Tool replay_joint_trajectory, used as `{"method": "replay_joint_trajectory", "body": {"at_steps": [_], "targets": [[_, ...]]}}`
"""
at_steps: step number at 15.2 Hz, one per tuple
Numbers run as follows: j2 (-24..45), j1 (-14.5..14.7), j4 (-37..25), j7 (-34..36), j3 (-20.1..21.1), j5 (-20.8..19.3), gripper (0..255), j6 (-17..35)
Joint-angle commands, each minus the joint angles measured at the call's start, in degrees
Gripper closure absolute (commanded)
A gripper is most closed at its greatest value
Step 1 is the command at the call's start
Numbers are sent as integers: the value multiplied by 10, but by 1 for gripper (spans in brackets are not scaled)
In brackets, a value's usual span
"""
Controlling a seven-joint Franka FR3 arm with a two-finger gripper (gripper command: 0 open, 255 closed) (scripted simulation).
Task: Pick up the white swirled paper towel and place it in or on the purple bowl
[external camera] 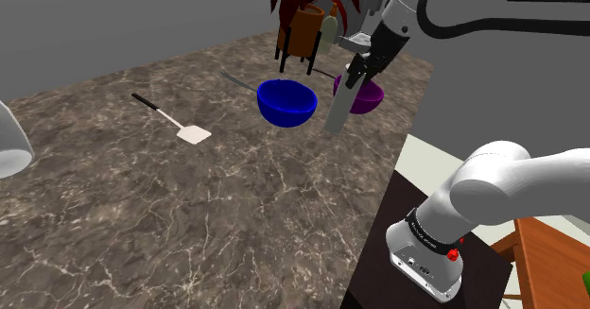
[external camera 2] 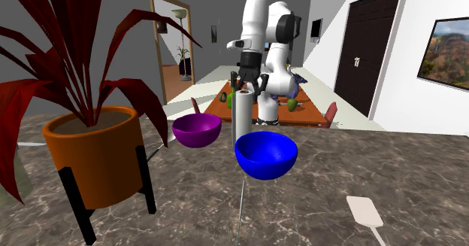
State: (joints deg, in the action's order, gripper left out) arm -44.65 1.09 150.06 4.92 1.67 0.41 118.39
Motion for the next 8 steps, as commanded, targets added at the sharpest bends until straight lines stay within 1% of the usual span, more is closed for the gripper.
{"method": "replay_joint_trajectory", "body": {"at_steps": [1, 8], "targets": [[-1, 0, -14, -1, -1, 0, 255, -16], [0, -1, -69, -1, -1, -1, 255, -69]]}}
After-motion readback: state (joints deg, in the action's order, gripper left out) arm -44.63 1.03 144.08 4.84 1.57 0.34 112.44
